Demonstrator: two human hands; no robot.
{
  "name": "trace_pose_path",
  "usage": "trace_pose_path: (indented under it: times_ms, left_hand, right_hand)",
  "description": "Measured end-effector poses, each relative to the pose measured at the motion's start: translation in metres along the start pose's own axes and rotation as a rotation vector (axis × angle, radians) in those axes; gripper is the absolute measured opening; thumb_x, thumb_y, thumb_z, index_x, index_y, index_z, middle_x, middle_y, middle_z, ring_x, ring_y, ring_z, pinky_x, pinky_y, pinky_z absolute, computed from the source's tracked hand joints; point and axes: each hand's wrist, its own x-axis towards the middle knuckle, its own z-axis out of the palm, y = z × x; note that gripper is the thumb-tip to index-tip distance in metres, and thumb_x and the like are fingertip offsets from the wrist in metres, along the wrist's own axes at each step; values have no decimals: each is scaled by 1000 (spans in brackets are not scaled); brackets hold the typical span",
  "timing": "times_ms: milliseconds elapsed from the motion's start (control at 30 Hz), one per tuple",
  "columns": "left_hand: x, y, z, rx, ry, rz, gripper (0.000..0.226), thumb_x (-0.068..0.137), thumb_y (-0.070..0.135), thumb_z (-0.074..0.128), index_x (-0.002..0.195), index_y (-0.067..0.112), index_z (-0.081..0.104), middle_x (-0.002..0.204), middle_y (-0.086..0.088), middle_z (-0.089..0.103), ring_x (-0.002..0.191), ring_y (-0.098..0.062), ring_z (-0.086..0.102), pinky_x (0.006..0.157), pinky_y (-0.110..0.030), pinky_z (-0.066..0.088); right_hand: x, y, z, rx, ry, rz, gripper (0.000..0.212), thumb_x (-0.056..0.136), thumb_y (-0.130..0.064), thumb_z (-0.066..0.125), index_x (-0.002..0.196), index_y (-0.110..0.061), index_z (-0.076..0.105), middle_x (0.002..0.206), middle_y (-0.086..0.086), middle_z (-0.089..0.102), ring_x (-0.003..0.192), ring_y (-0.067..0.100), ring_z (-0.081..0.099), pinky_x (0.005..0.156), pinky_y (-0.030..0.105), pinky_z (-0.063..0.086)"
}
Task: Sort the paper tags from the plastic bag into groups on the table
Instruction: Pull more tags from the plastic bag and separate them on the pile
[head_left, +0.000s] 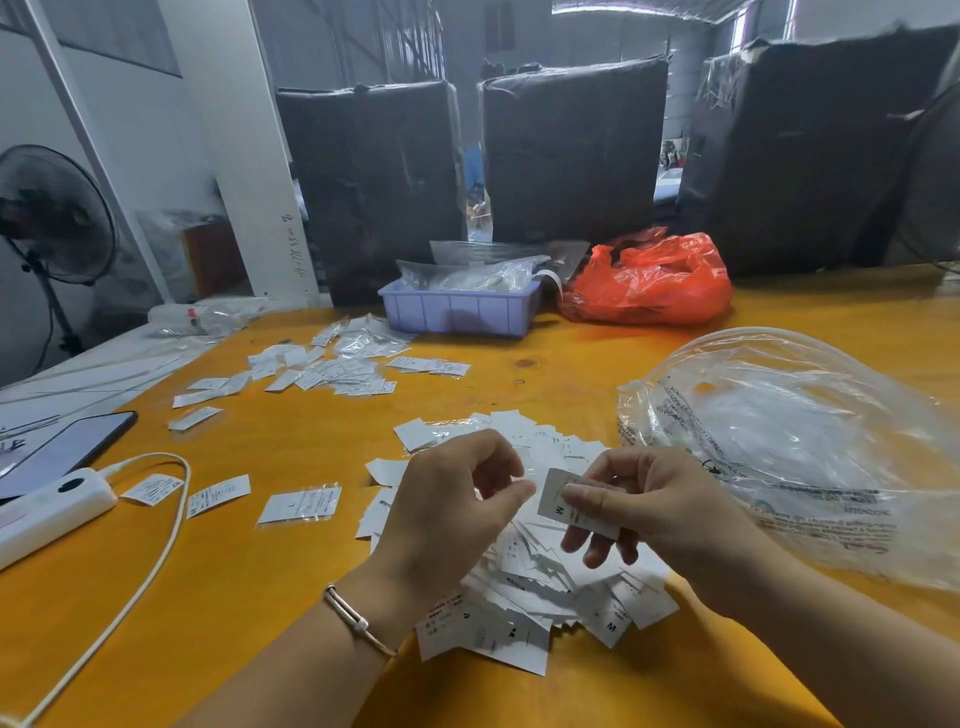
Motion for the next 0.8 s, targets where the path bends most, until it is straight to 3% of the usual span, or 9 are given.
trace_pose_path:
  times_ms: [167,333,433,500,600,700,800]
  left_hand:
    - [2,3,-3,-39,-84,29,15,92,15,68,95,27,60,70,12,59,62,-5,55,54,-9,37]
    - [1,6,-5,-71,-184,28,29,92,0,59,83,24,72,83,5,62,69,-10,55,52,-17,38]
    - [0,7,-6,-131,-199,34,16,83,11,61,79,22,71,81,4,63,75,-12,58,56,-21,47]
    - [-1,7,-6,-123,-204,71,4,83,15,71,81,15,74,81,4,63,74,-13,59,57,-25,50]
    - [0,5,-6,-76,-184,114,7,85,15,77,88,9,77,81,3,63,71,-14,59,57,-22,49]
    - [1,5,-6,-47,-147,140,5,85,10,76,89,7,77,81,2,63,69,-13,58,57,-22,47]
    - [2,4,-7,-36,-94,125,5,85,11,76,83,7,75,78,1,62,65,-15,56,54,-31,49]
  right_hand:
    - [-1,0,1,-55,39,-84,36,73,-31,70,79,3,64,66,15,72,54,26,68,42,20,43]
    - [-1,1,3,-170,116,-204,17,78,-16,76,71,-3,66,60,9,70,51,22,67,44,18,44]
    - [-2,3,6,-183,123,-252,12,78,-10,77,69,-8,69,60,8,70,49,19,64,45,14,42]
    - [-2,3,6,-219,91,-253,9,80,-8,75,73,-12,72,63,6,70,52,16,65,47,12,43]
    - [0,3,4,-284,47,-223,11,84,-7,72,78,-16,72,69,2,73,58,13,68,50,12,45]
    - [1,2,1,-245,28,-167,7,84,-5,71,86,-11,69,74,2,75,65,15,71,52,16,47]
    - [1,1,-2,-151,45,-111,6,83,-9,72,87,-6,69,75,5,75,68,20,72,52,18,48]
